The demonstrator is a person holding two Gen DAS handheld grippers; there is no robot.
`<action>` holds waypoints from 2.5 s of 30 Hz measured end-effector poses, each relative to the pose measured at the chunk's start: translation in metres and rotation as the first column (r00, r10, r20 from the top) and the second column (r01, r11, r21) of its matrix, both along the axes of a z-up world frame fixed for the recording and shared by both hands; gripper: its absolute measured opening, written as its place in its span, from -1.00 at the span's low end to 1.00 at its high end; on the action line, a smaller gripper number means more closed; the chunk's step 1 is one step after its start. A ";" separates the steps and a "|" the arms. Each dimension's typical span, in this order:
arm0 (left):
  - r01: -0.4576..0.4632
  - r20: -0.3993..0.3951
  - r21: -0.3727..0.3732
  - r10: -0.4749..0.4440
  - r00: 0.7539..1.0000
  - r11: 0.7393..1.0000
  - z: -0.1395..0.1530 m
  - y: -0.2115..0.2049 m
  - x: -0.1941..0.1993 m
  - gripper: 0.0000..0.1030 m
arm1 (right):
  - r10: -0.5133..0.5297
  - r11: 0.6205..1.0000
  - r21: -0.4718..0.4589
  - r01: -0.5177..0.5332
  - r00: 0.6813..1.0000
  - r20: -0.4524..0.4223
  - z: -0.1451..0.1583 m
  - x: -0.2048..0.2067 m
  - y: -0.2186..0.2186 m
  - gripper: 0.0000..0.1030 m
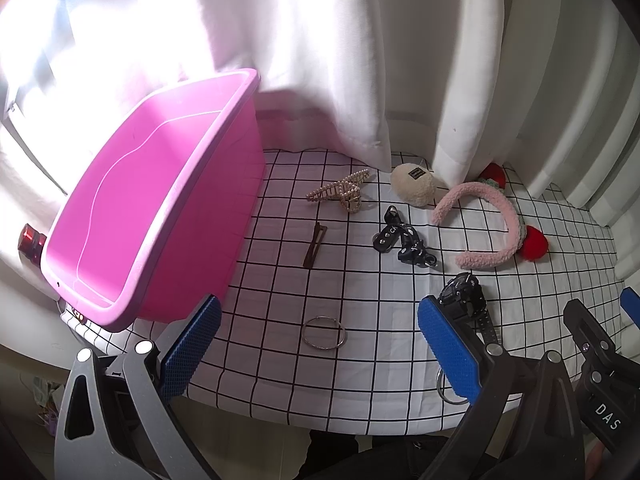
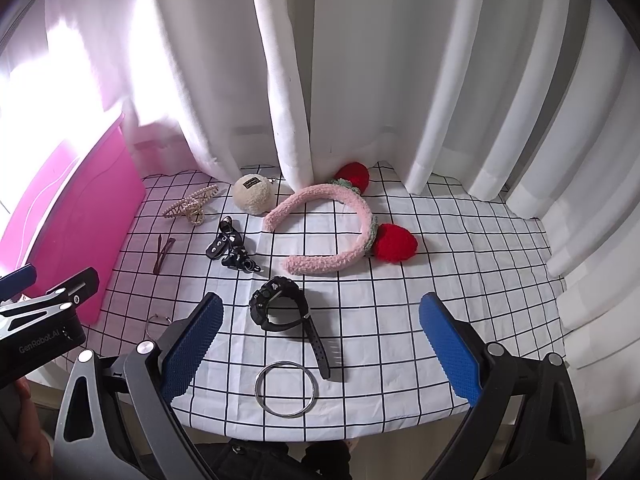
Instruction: Organize jewelry
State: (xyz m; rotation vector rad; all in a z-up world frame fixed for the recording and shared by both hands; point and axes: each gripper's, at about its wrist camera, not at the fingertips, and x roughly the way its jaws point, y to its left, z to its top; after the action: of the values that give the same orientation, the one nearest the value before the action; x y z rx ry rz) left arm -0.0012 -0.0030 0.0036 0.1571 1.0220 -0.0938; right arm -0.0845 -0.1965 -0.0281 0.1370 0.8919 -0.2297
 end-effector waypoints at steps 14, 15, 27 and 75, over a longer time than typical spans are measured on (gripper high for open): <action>0.001 0.001 0.003 -0.001 1.000 1.000 0.001 0.000 0.002 0.88 | -0.001 1.000 0.000 0.001 1.000 0.003 0.000 0.001 0.000 0.83; 0.001 0.002 0.002 -0.001 1.000 1.000 0.001 0.000 0.002 0.88 | -0.001 1.000 0.000 0.001 1.000 0.003 0.000 0.001 0.000 0.83; -0.002 -0.003 0.003 0.002 1.000 1.000 0.000 0.002 0.005 0.88 | 0.004 1.000 0.003 -0.004 1.000 0.002 0.000 0.004 -0.001 0.83; -0.153 -0.108 -0.106 0.142 0.984 0.983 -0.158 0.029 -0.006 0.88 | 0.339 0.935 0.143 -0.325 0.937 -0.082 -0.146 0.045 -0.025 0.83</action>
State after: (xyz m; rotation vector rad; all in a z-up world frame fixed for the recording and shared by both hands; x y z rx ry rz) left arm -0.0074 0.0264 -0.1539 -0.0278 1.1223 -0.0249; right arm -0.0390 -0.2219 -0.1745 0.0906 1.0196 0.1386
